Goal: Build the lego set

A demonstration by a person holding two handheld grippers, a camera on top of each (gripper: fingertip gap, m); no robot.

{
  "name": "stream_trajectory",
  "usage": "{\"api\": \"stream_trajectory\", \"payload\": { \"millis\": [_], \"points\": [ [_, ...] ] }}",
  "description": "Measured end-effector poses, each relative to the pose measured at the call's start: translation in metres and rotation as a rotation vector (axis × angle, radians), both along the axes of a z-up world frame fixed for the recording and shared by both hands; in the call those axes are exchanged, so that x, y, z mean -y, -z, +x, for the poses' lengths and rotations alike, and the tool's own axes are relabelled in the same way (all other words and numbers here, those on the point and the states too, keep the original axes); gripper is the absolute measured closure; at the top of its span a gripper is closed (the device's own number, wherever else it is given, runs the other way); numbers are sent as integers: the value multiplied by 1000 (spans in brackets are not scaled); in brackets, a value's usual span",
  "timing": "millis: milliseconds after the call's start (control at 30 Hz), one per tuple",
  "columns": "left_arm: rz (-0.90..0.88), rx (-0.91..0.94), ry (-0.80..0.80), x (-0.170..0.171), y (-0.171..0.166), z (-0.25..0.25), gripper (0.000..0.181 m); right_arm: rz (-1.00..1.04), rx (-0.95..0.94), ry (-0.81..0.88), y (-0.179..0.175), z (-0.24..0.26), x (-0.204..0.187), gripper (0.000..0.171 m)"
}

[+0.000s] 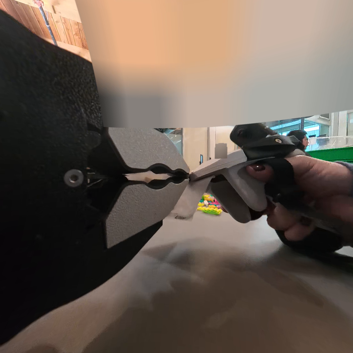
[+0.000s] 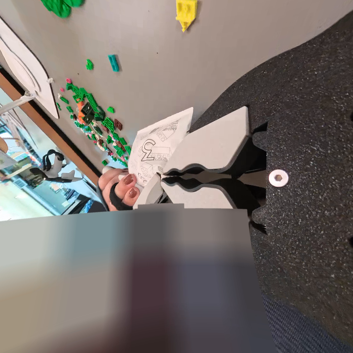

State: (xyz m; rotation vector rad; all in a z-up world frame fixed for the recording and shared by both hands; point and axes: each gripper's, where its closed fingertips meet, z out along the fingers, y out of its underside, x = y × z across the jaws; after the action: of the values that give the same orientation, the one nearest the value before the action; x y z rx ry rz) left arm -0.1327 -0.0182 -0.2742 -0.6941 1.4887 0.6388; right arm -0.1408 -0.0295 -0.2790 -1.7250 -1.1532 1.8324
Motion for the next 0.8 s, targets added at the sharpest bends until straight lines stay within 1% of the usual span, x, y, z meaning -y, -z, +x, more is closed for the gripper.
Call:
{"api": "stream_trajectory", "payload": {
  "millis": [333, 500, 533, 567, 633, 667, 700, 800],
  "points": [
    [55, -6, -5, 1, -6, -1, 181, -129, -42, -34, -6, -1, 0, 171],
    [50, -3, -2, 1, -7, -1, 181, -128, -53, -28, -8, 0, 1, 171],
    [13, 3, -3, -1, -6, -1, 181, -113, -47, -17, -7, 0, 0, 171],
    [-93, 41, -1, -3, -2, -1, 181, -58, -25, 1, -3, 0, -3, 171],
    [-433, 244, 3, -7, -1, 0, 181, 128, 56, 19, 2, 3, -7, 171],
    [-541, 348, 3, -11, -10, -3, 179, 173, 54, 44, -4, 3, -10, 171],
    [-600, 432, -16, -18, -20, -10, 170, 188, 35, 84, -12, 5, -16, 171],
    [-822, 635, -76, -39, -36, -32, 126, 96, -59, 148, -33, 17, -33, 171]
  ]
}}
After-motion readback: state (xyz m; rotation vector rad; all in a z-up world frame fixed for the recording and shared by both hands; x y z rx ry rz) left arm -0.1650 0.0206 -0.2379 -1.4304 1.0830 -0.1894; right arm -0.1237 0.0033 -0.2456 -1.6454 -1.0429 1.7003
